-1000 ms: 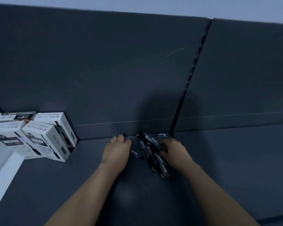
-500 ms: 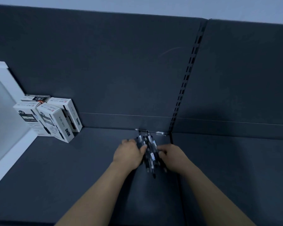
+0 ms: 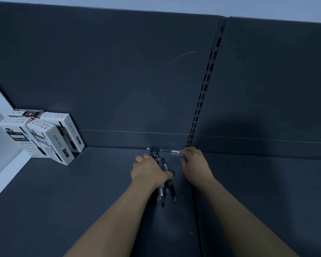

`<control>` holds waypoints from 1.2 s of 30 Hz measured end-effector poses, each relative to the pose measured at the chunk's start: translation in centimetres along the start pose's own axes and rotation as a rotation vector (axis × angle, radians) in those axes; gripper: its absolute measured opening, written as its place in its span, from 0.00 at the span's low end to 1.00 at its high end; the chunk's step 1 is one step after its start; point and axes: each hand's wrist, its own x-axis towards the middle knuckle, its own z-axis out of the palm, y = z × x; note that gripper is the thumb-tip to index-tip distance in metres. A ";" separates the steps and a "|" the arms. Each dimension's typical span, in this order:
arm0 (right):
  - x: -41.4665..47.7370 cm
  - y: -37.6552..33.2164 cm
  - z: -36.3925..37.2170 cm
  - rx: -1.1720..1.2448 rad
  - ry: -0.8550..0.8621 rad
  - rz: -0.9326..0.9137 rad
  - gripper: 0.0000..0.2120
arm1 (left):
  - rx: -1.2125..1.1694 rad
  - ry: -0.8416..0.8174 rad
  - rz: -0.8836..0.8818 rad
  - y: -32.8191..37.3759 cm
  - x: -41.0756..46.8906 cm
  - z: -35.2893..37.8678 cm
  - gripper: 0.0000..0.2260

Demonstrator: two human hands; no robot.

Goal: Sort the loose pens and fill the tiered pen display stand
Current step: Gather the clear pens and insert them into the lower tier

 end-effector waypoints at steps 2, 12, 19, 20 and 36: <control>1.3 -0.1 0.3 -0.102 -0.050 -0.058 0.18 | 0.016 -0.012 -0.027 0.3 0.1 0.0 0.44; 2.1 -0.6 2.0 -0.203 -0.094 -0.035 0.10 | 0.085 0.001 0.109 -2.1 0.2 -1.2 0.12; 0.4 -1.1 -0.8 0.127 -0.057 0.067 0.07 | -0.351 0.011 0.065 -4.7 0.4 -2.0 0.08; 0.3 -1.6 -1.3 0.182 -0.040 0.072 0.07 | -0.500 -0.009 0.040 -5.4 0.1 -2.2 0.06; -0.9 -16.9 -2.0 0.920 -0.030 0.044 0.06 | -0.984 -0.068 0.243 -15.1 -2.9 -8.3 0.07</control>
